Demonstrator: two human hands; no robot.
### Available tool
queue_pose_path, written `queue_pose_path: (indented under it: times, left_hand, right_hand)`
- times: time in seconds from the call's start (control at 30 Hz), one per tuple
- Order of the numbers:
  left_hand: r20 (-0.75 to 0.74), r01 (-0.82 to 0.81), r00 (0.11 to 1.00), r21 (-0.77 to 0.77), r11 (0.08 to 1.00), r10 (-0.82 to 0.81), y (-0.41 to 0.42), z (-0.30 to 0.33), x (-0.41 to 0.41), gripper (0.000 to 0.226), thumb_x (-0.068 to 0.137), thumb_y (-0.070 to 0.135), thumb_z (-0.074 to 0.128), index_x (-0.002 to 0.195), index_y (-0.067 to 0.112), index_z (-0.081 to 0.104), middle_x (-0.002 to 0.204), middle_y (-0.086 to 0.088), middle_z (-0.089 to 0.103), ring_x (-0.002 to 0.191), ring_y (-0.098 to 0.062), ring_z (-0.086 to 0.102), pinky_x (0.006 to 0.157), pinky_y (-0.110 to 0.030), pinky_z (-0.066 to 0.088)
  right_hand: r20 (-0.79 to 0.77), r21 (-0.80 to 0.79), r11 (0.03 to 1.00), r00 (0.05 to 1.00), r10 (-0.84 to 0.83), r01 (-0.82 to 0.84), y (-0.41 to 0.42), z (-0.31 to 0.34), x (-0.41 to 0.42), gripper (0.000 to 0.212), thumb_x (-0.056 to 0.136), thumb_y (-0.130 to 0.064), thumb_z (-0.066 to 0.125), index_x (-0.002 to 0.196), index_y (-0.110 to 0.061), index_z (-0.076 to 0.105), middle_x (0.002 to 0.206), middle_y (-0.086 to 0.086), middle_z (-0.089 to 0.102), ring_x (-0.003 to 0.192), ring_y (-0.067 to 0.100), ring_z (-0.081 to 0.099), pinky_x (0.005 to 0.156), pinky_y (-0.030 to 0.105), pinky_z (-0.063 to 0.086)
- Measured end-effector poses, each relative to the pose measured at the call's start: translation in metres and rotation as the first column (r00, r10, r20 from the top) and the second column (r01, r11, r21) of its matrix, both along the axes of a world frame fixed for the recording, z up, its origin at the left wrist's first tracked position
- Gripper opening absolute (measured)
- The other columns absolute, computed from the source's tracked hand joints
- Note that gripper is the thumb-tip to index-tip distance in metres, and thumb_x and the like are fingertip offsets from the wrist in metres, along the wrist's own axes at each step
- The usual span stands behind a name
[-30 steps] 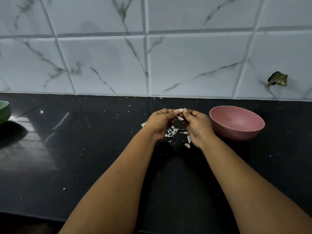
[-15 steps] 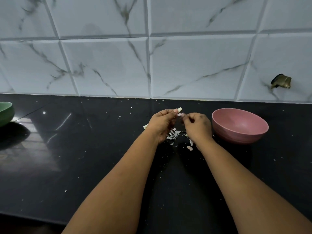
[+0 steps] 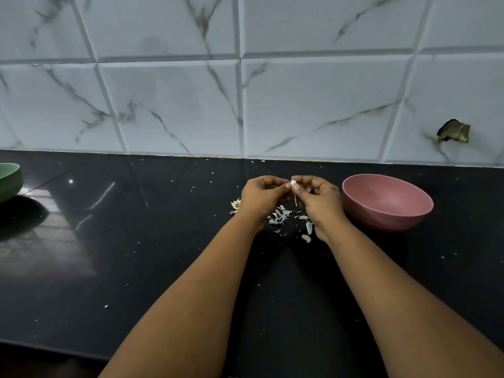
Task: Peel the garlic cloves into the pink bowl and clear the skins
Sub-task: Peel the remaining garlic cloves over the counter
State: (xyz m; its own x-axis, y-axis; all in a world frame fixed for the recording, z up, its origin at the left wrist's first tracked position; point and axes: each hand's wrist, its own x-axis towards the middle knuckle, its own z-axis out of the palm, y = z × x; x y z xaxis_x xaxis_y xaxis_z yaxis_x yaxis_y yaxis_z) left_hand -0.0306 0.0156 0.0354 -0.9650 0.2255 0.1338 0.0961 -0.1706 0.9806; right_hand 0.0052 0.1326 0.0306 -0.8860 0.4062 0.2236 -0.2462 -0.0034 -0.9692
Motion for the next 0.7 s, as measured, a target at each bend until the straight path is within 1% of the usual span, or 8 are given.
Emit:
queue_pose_path:
  times: [0.03, 0.1, 0.2, 0.33, 0.4, 0.5, 0.6, 0.7]
  left_hand:
    - [-0.034, -0.008, 0.999, -0.028, 1.000, 0.007, 0.0006, -0.0001, 0.0004, 0.004, 0.086, 0.003, 0.070, 0.089, 0.001, 0.070, 0.083, -0.014, 0.072, 0.075, -0.019, 0.070, 0.076, -0.028, 0.059]
    - [-0.106, -0.049, 0.994, -0.114, 0.992, 0.037, 0.0024, -0.0013, 0.0005, 0.002, 0.087, 0.007, 0.071, 0.086, 0.005, 0.070, 0.079, -0.010, 0.072, 0.073, -0.017, 0.072, 0.072, -0.026, 0.059]
    - [-0.173, -0.116, 0.982, -0.206, 0.972, 0.081, 0.0046, -0.0052, -0.0030, 0.004, 0.087, 0.010, 0.071, 0.087, 0.007, 0.068, 0.078, -0.011, 0.073, 0.072, -0.020, 0.073, 0.075, -0.034, 0.060]
    - [-0.155, -0.107, 0.985, -0.171, 0.979, 0.081, 0.0062, -0.0065, -0.0044, 0.006, 0.089, 0.006, 0.066, 0.084, 0.008, 0.067, 0.080, -0.015, 0.071, 0.078, -0.028, 0.072, 0.079, -0.037, 0.060]
    - [-0.158, -0.118, 0.983, -0.171, 0.978, 0.091, 0.0065, -0.0066, -0.0049, 0.010, 0.090, 0.003, 0.063, 0.083, 0.008, 0.067, 0.078, -0.011, 0.070, 0.075, -0.022, 0.070, 0.078, -0.034, 0.059]
    - [-0.155, -0.133, 0.982, -0.184, 0.974, 0.105, 0.0060, -0.0062, -0.0054, 0.011, 0.091, 0.003, 0.062, 0.083, 0.008, 0.068, 0.077, -0.008, 0.069, 0.071, -0.015, 0.068, 0.075, -0.029, 0.058]
    - [-0.149, -0.148, 0.981, -0.189, 0.971, 0.121, 0.0050, -0.0062, -0.0071, 0.015, 0.090, 0.004, 0.062, 0.078, 0.011, 0.067, 0.075, -0.007, 0.069, 0.069, -0.014, 0.066, 0.077, -0.033, 0.059]
    - [-0.101, -0.131, 0.988, -0.169, 0.977, 0.115, 0.0045, -0.0062, -0.0090, 0.018, 0.091, 0.002, 0.061, 0.076, 0.011, 0.066, 0.073, -0.007, 0.068, 0.069, -0.017, 0.064, 0.080, -0.037, 0.058]
  right_hand:
    - [0.002, 0.010, 1.000, 1.000, -0.001, 0.001, 0.0001, -0.0003, -0.0006, 0.013, 0.088, -0.003, 0.065, 0.100, -0.009, 0.070, 0.074, 0.002, 0.064, 0.053, -0.004, 0.054, 0.052, 0.010, 0.044]
    - [0.011, 0.072, 0.997, 1.000, -0.007, 0.006, 0.0005, -0.0011, -0.0005, 0.014, 0.089, -0.005, 0.065, 0.100, -0.013, 0.070, 0.081, 0.005, 0.068, 0.064, 0.004, 0.060, 0.057, 0.013, 0.049]
    - [0.016, 0.120, 0.993, 1.000, 0.015, -0.017, 0.0012, -0.0036, -0.0026, 0.020, 0.093, -0.002, 0.059, 0.104, -0.013, 0.069, 0.092, 0.008, 0.071, 0.077, 0.012, 0.068, 0.067, 0.018, 0.055]
    - [0.015, 0.234, 0.971, 0.999, -0.049, 0.044, 0.0029, -0.0071, -0.0075, 0.031, 0.091, -0.004, 0.061, 0.104, -0.032, 0.066, 0.096, 0.012, 0.069, 0.086, 0.020, 0.070, 0.083, 0.035, 0.058]
    - [0.013, 0.231, 0.972, 0.999, -0.048, 0.044, 0.0022, -0.0076, -0.0075, 0.030, 0.090, -0.005, 0.062, 0.105, -0.031, 0.065, 0.093, 0.010, 0.069, 0.083, 0.016, 0.069, 0.085, 0.036, 0.057]
    - [0.019, 0.236, 0.971, 0.999, -0.043, 0.038, 0.0006, -0.0095, -0.0091, 0.024, 0.088, -0.010, 0.065, 0.093, -0.034, 0.069, 0.094, 0.002, 0.072, 0.091, 0.016, 0.069, 0.091, 0.041, 0.055]
    - [0.032, 0.223, 0.975, 0.999, -0.018, 0.010, -0.0009, -0.0091, -0.0091, 0.021, 0.088, -0.012, 0.066, 0.084, -0.031, 0.070, 0.094, 0.003, 0.073, 0.093, 0.022, 0.069, 0.092, 0.044, 0.054]
    - [0.038, 0.233, 0.972, 0.999, -0.009, 0.000, -0.0020, -0.0076, -0.0085, 0.020, 0.089, -0.011, 0.066, 0.085, -0.030, 0.070, 0.095, 0.006, 0.073, 0.094, 0.023, 0.069, 0.092, 0.043, 0.054]
